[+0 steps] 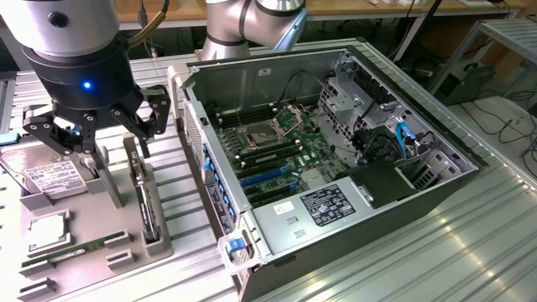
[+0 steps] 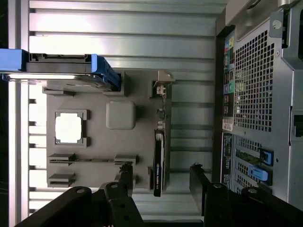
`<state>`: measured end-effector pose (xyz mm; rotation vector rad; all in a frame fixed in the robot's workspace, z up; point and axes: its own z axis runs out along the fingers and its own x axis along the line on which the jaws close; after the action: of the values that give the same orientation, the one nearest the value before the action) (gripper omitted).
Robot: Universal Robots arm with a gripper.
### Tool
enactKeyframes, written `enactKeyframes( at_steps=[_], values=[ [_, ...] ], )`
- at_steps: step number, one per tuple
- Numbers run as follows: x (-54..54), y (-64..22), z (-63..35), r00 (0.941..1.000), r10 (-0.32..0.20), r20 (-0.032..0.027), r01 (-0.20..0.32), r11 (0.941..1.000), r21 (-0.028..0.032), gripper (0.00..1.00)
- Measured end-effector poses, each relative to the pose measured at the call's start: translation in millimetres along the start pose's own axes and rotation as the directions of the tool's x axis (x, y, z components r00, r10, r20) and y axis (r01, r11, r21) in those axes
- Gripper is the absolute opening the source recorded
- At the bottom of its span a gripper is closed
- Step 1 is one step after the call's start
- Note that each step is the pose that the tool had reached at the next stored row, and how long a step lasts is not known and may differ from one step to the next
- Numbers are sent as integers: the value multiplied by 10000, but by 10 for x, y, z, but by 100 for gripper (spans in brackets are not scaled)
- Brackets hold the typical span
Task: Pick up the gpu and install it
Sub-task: 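Pick up the gpu and move the gpu toward the slot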
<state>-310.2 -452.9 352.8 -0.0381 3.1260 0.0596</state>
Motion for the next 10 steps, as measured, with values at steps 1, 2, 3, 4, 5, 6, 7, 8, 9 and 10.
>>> enactKeyframes(
  at_steps=[1,2,3,4,5,6,7,8,9,10],
  values=[
    [0,0,11,10000,-5,-1,5,10000,8,60],
    [1,0,19,10000,-11,-2,11,10000,16,60],
    [1,0,26,10000,-15,-3,15,10000,30,60],
    [1,0,31,10000,-18,-4,18,10000,48,60],
    [1,0,38,10000,-23,-5,23,10000,84,60],
    [1,0,45,10000,-27,-5,27,9999,108,60],
    [1,-1,56,10000,-33,-5,33,9999,134,60],
    [2,-2,67,10000,-35,-5,36,9999,142,60],
    [2,-2,76,10000,-38,-6,38,9999,146,60],
    [2,-2,83,10000,-37,-6,38,9999,148,60]
  ],
)
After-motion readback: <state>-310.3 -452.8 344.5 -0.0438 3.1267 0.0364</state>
